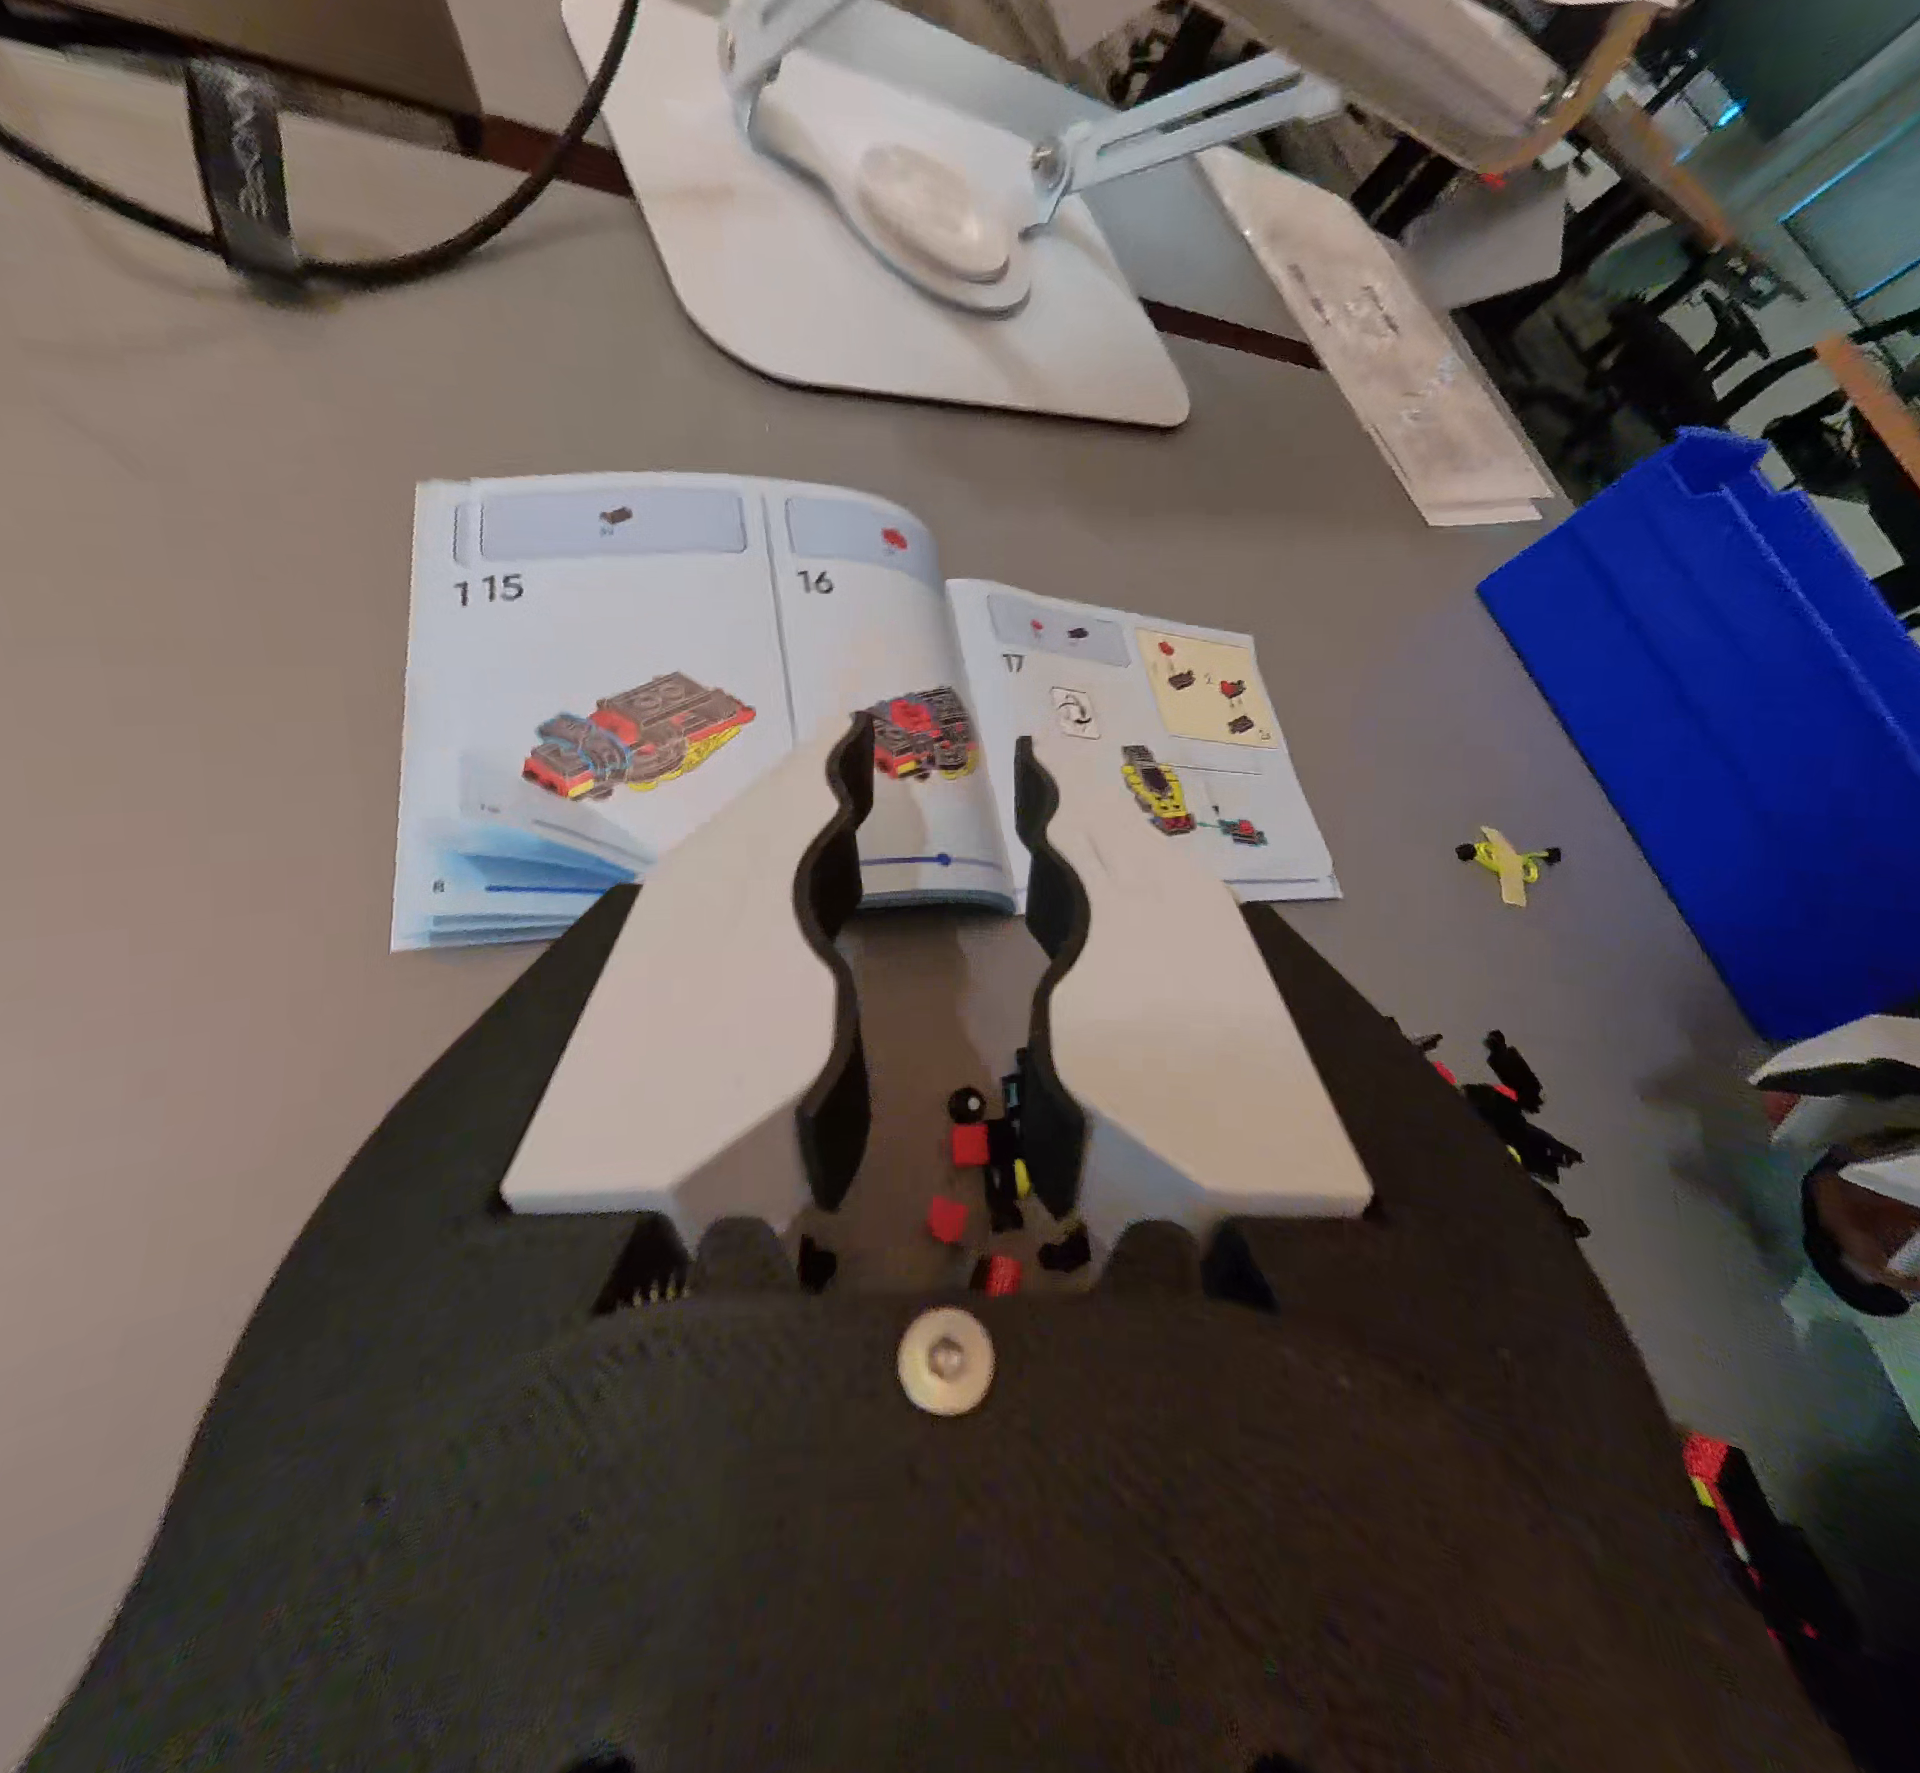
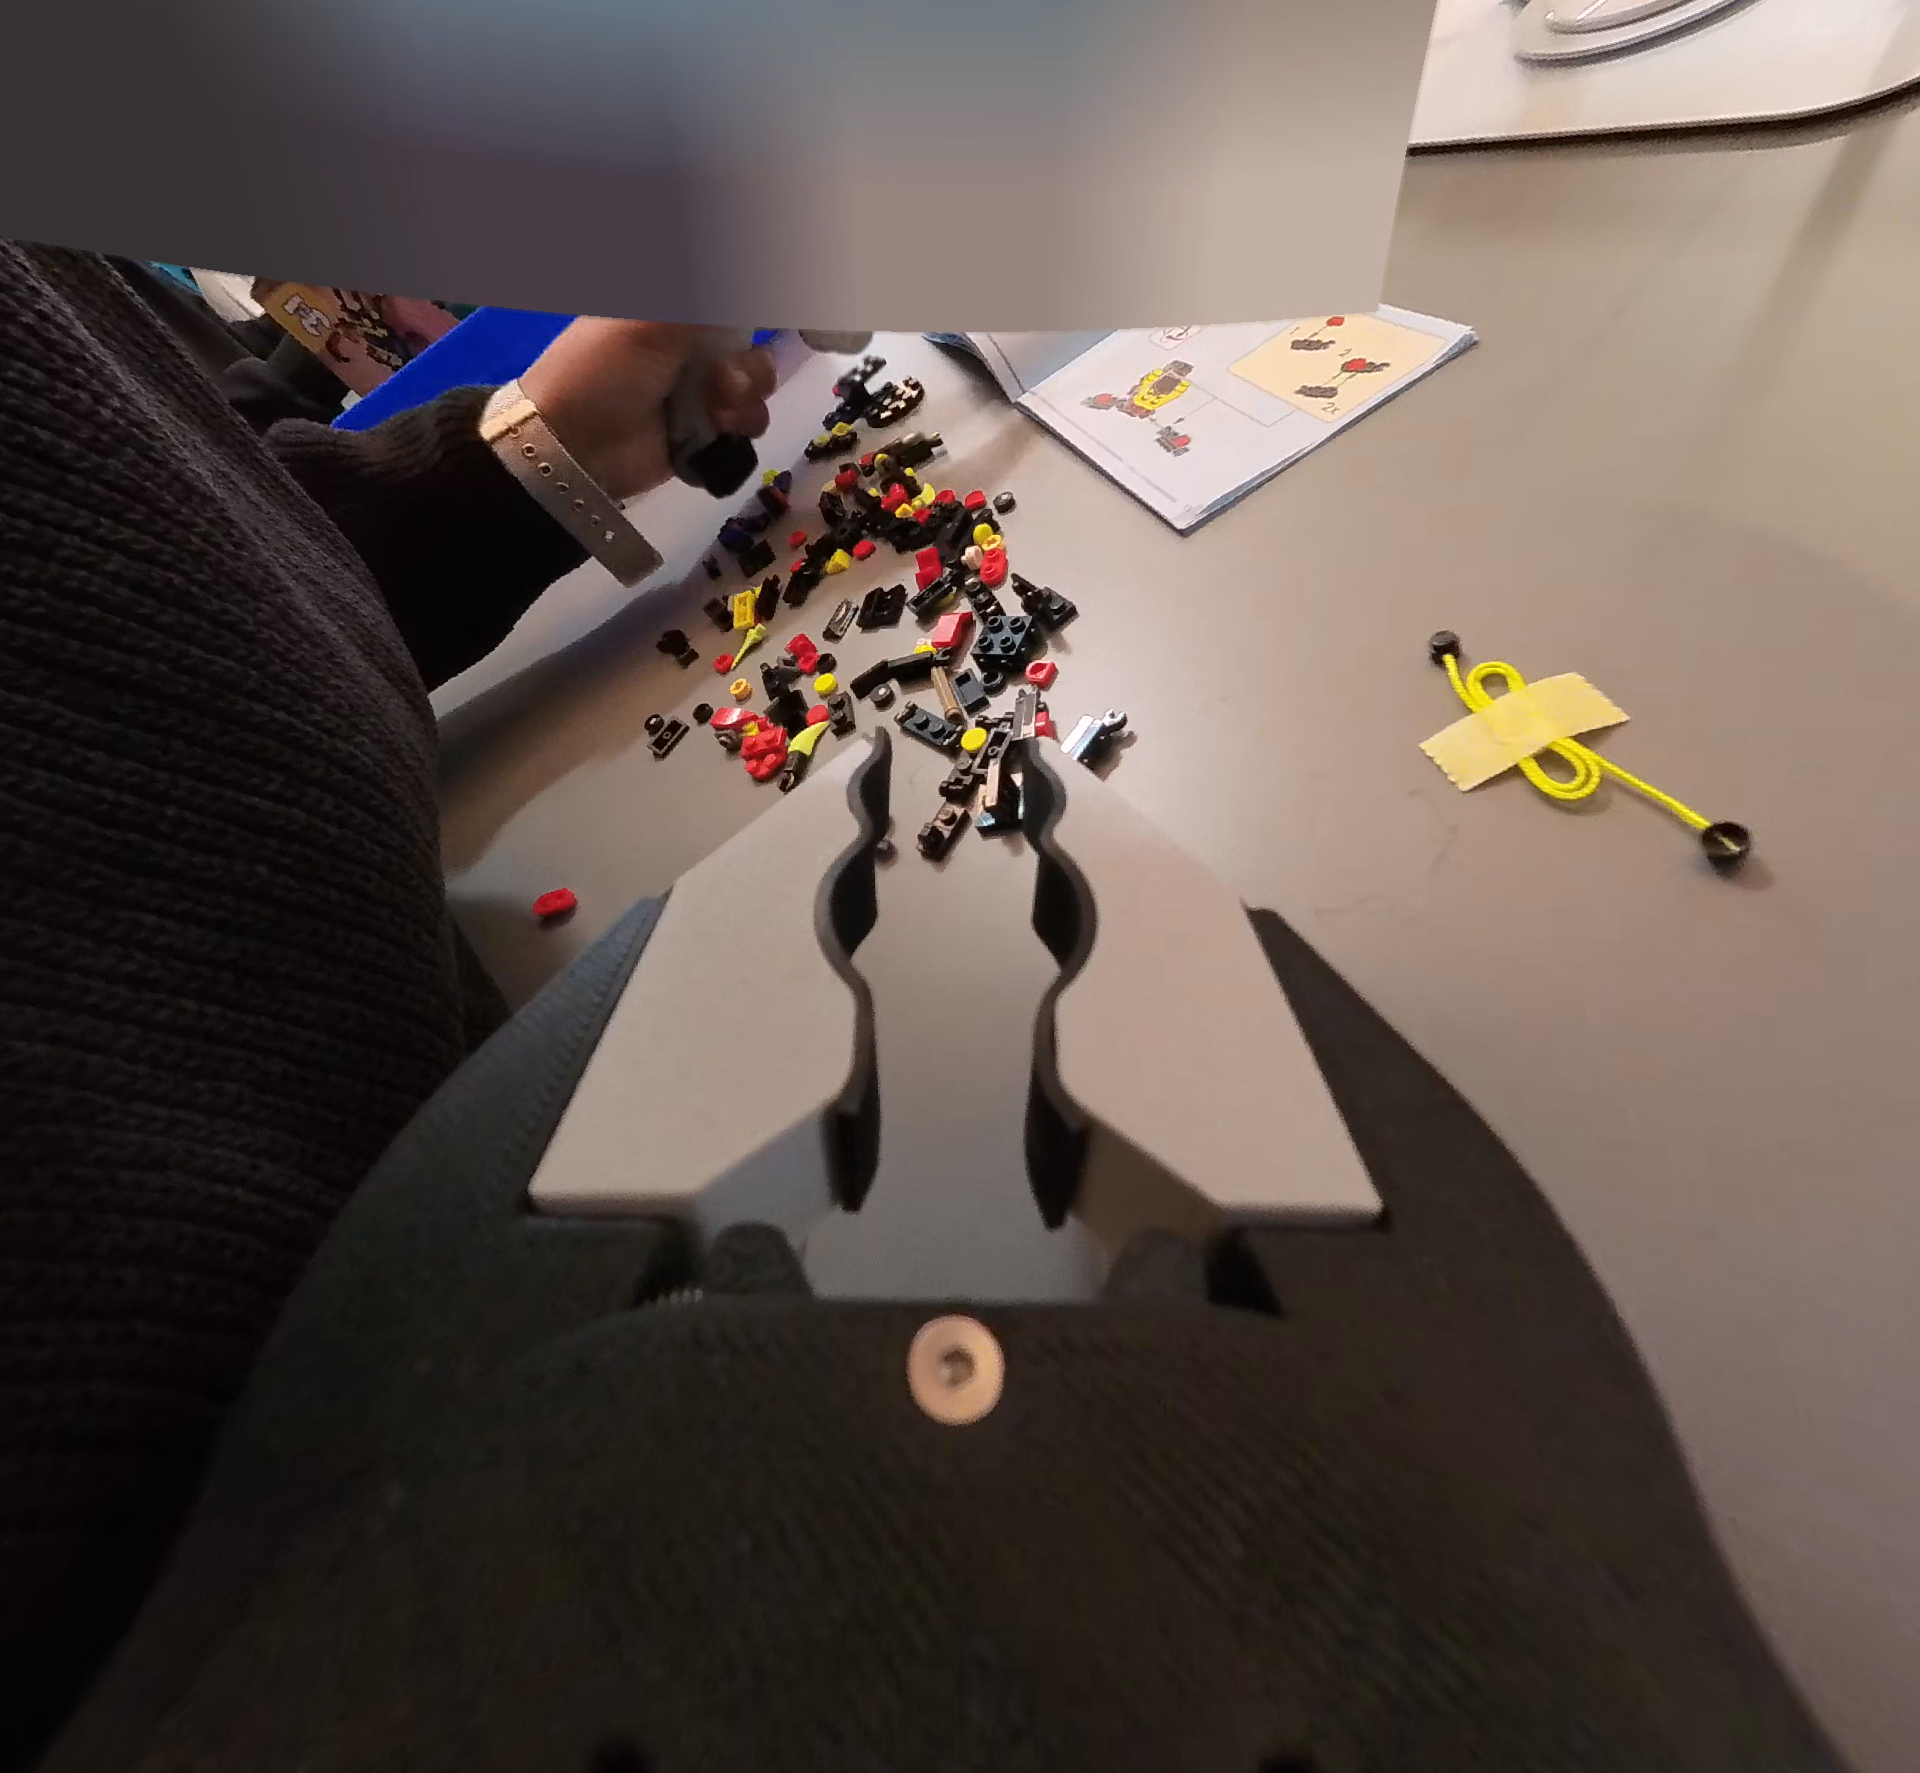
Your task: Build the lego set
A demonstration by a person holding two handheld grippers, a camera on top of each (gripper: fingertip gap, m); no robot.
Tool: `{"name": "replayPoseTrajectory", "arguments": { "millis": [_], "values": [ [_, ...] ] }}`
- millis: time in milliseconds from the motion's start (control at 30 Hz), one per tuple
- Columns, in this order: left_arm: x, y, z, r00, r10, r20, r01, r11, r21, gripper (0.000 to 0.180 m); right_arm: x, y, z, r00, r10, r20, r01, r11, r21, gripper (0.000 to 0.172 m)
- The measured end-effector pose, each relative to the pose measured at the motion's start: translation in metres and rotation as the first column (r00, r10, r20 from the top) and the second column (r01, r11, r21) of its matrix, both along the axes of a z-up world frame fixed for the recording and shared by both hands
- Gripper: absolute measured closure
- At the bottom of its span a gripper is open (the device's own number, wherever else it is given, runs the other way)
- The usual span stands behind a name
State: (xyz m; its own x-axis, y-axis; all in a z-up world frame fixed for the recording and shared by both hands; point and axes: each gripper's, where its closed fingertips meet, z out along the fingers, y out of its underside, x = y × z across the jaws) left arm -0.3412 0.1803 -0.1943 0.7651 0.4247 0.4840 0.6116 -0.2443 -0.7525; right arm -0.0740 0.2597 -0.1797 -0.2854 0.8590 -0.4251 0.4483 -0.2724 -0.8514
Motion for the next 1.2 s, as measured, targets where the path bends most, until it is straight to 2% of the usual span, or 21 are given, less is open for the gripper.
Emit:
{"name": "replayPoseTrajectory", "arguments": {
  "millis": [167,333,467,700,967,1133,1200],
  "values": [
    [-0.017,-0.015,-0.015,0.998,0.062,0.003,-0.061,0.996,-0.064,0.152,0.0,0.0,0.0,1.0,0.0,-0.001,0.0,1.0,-0.009,0.149],
    [-0.03,-0.023,-0.011,0.994,0.092,-0.06,-0.097,0.992,-0.086,0.148,0.0,0.001,0.0,1.0,-0.001,-0.001,0.001,1.0,-0.007,0.149],
    [-0.037,-0.031,-0.012,0.992,0.119,-0.048,-0.123,0.988,-0.094,0.144,-0.001,0.0,0.0,1.0,0.0,-0.002,0.0,1.0,-0.009,0.149],
    [-0.034,-0.03,-0.025,0.991,0.115,-0.069,-0.126,0.975,-0.183,0.13,0.0,0.0,0.001,1.0,-0.002,-0.002,0.002,1.0,-0.009,0.149],
    [-0.043,-0.04,-0.02,0.984,0.16,-0.075,-0.171,0.968,-0.185,0.121,-0.001,0.0,0.001,1.0,-0.007,-0.002,0.007,1.0,-0.014,0.149],
    [-0.044,-0.055,-0.017,0.983,0.181,-0.012,-0.181,0.973,-0.144,0.122,-0.001,0.001,0.0,1.0,-0.018,0.0,0.018,1.0,-0.015,0.149],
    [-0.045,-0.056,-0.02,0.983,0.185,0.004,-0.182,0.971,-0.153,0.129,-0.001,0.001,-0.001,1.0,-0.016,0.001,0.016,1.0,-0.024,0.149]
  ]
}}
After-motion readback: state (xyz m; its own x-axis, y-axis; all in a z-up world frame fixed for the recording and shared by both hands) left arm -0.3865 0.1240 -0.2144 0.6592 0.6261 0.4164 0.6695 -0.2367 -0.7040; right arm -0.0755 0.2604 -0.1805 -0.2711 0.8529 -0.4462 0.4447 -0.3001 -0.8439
